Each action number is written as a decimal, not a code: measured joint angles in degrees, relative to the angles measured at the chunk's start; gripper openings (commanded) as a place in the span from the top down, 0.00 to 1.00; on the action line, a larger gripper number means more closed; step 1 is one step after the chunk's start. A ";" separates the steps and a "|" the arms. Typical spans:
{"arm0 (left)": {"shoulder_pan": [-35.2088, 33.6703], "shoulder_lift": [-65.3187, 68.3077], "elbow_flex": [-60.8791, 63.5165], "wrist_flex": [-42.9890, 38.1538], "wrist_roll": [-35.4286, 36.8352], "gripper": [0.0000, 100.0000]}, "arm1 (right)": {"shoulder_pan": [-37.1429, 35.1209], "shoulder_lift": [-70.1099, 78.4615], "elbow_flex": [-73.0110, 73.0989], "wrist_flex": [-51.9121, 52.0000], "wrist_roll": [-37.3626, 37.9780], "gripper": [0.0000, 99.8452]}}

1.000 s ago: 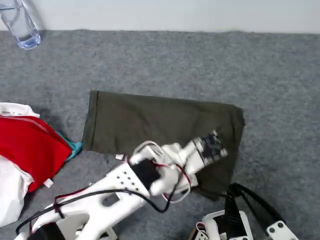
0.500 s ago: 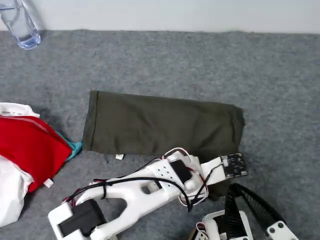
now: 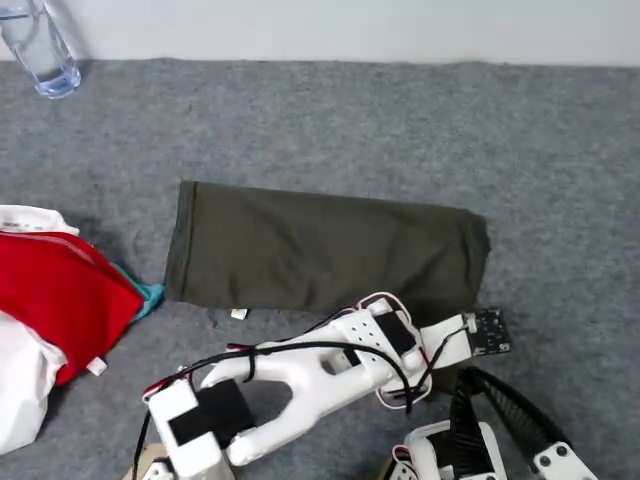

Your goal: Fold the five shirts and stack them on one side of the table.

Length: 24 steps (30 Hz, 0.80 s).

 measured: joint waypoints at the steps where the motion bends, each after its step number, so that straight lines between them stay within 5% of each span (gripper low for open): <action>1: 0.26 0.09 -0.09 0.00 -0.09 0.99 | 0.00 0.00 0.00 0.00 0.00 0.99; 24: -3.43 0.26 -10.37 0.97 -1.14 0.99 | -0.18 0.00 0.00 0.00 0.00 0.99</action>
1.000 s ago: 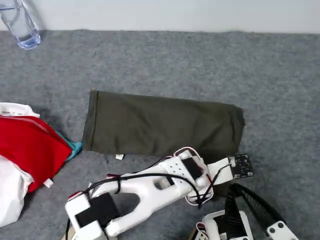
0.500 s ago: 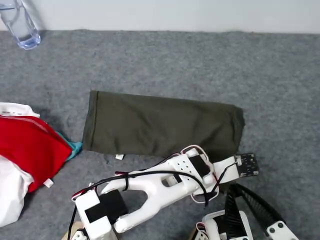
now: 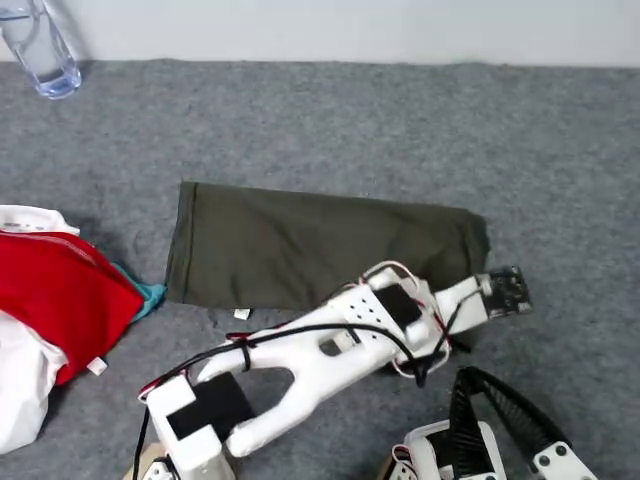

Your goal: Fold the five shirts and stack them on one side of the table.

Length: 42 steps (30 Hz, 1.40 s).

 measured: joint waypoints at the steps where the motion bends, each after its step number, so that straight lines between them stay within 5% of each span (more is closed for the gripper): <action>1: 0.00 0.00 0.00 1.05 -1.23 0.99 | 0.00 0.00 0.00 0.00 0.00 0.99; 6: 1.58 0.00 0.00 7.21 -5.54 0.98 | 0.00 0.00 0.00 0.00 0.00 0.99; 13: 1.14 0.62 0.00 12.92 -7.74 0.84 | 0.00 0.00 0.00 0.00 0.00 0.99; 26: 0.09 -1.93 0.00 20.22 -10.11 0.83 | 0.00 0.00 0.00 0.00 0.00 0.99; 42: -2.46 -5.27 10.02 6.07 -12.40 0.79 | 0.00 0.00 0.00 0.00 0.00 0.99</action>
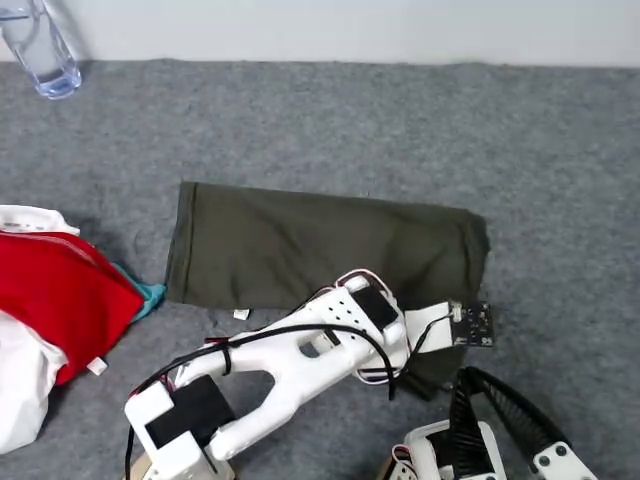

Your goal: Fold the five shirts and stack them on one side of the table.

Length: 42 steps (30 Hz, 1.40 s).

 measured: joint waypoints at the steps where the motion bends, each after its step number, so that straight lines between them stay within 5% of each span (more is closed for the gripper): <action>1: 0.00 0.00 0.26 -0.18 0.00 0.79 | 0.00 0.00 0.00 0.00 0.00 0.99; 16: 0.09 10.29 -7.30 3.08 -0.18 0.85 | 0.00 0.00 0.00 0.00 0.00 0.99; 24: 0.18 10.90 -7.91 3.16 0.09 0.99 | 0.00 0.00 0.00 0.00 0.00 0.99; 42: -0.88 4.04 -7.91 -0.35 1.41 0.99 | 0.00 0.00 0.00 0.00 0.00 0.99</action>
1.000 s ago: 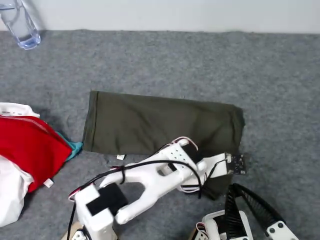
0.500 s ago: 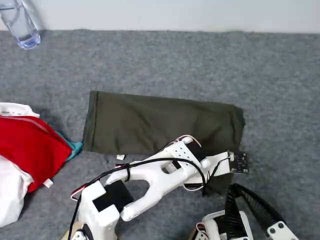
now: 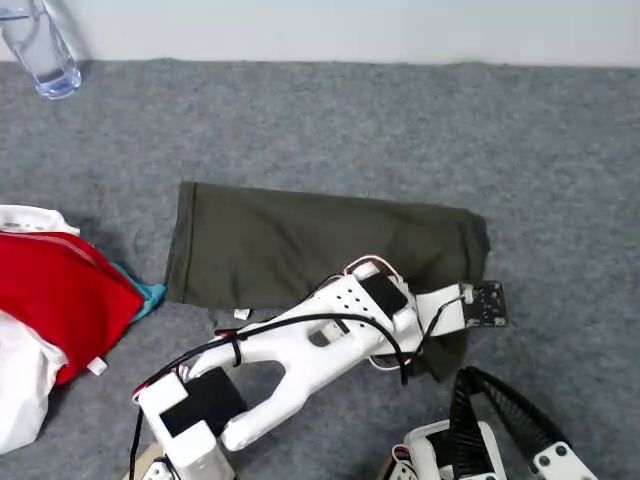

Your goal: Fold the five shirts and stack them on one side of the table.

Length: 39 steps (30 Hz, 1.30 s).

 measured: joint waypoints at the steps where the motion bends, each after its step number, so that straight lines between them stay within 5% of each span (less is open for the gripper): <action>1: -0.44 0.00 0.00 -0.79 0.09 0.99 | 0.00 0.00 0.00 0.00 0.00 0.99; 13: -7.74 0.00 0.00 -10.11 1.85 0.98 | 0.00 0.00 0.00 0.00 0.00 0.99; 19: -10.55 0.00 0.00 -13.63 5.80 0.76 | 0.00 0.00 0.00 0.00 0.00 0.99; 25: -12.48 4.66 -3.69 -16.26 11.96 0.75 | 0.00 0.00 0.00 0.00 0.00 0.99; 32: -15.91 18.55 -17.93 -13.71 12.66 0.76 | 0.00 0.00 0.00 0.00 0.00 0.99; 39: -19.78 30.33 -39.47 -1.41 13.89 0.76 | 0.00 0.00 0.00 0.00 0.00 0.99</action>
